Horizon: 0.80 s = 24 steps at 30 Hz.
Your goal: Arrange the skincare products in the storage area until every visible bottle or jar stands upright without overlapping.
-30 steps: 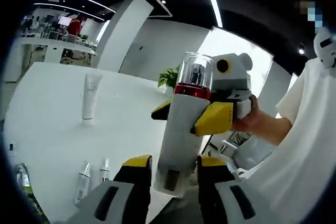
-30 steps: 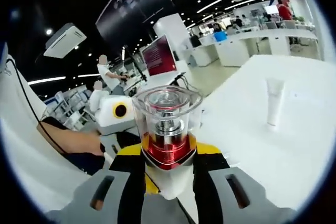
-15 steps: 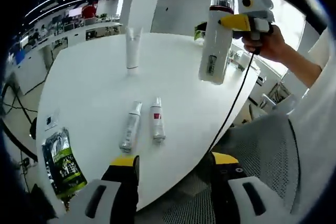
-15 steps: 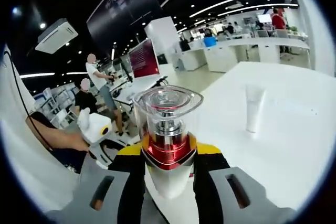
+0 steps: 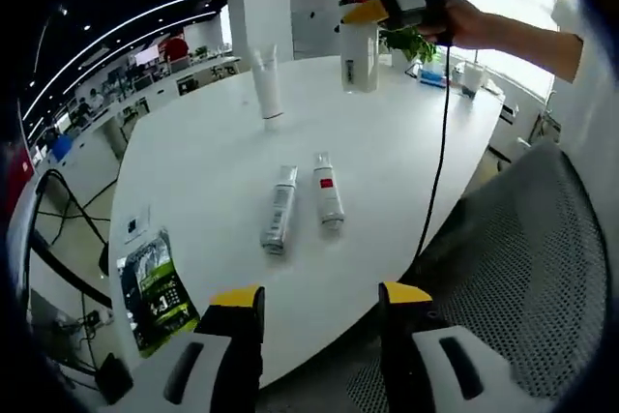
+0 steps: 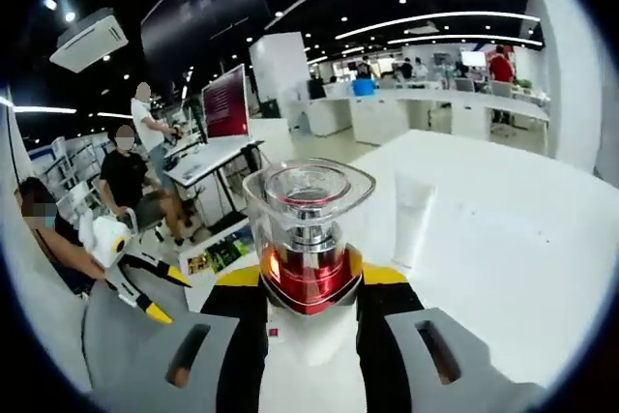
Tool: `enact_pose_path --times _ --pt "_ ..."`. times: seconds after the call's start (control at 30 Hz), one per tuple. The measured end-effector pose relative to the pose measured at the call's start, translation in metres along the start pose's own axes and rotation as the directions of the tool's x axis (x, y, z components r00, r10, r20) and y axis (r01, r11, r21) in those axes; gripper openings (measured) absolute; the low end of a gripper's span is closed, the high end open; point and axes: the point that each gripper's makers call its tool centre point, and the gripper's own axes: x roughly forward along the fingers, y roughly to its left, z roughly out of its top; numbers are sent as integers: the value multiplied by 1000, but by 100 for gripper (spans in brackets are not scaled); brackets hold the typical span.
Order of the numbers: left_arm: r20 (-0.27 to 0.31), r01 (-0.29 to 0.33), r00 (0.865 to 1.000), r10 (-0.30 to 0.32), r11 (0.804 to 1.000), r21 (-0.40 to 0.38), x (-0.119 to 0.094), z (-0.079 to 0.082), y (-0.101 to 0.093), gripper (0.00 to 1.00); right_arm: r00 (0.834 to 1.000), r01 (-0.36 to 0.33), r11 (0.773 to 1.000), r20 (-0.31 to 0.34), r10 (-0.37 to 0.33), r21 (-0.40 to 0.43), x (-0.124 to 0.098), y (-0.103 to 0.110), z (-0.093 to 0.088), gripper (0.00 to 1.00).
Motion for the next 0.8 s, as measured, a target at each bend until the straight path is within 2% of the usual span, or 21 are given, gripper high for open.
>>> enact_pose_path --times 0.03,0.07,0.13,0.23,0.33,0.4,0.53,0.67,0.8 --pt "3 -3 1000 3 1000 -6 -1 1 2 47 1000 3 1000 4 -3 9 1 -4 1 32" --pt "46 -10 999 11 1000 -22 -3 9 4 45 1000 7 1000 6 -7 16 2 -8 1 32" --pt "86 -18 996 20 1000 -24 -6 17 7 39 1000 17 1000 9 -17 17 4 -17 2 32" --pt "84 -33 996 36 999 -40 -5 16 11 37 999 33 999 9 -33 17 9 -31 2 32" --pt "51 -25 998 25 1000 -4 -3 10 7 33 999 50 998 -2 -50 23 15 -41 -1 32" --pt "20 -16 1000 15 998 57 -1 5 5 26 998 61 998 -25 -60 10 19 -47 -5 32" --pt "-16 -6 1000 7 996 89 3 -3 4 27 995 83 996 -45 -84 -39 24 -59 -10 32" --pt "-49 -6 999 11 994 110 5 -10 6 26 994 103 994 -43 -104 -33 27 -73 -14 32" --pt "-53 1 999 5 992 124 6 -11 5 26 991 124 992 -44 -125 -30 32 -84 -17 32"
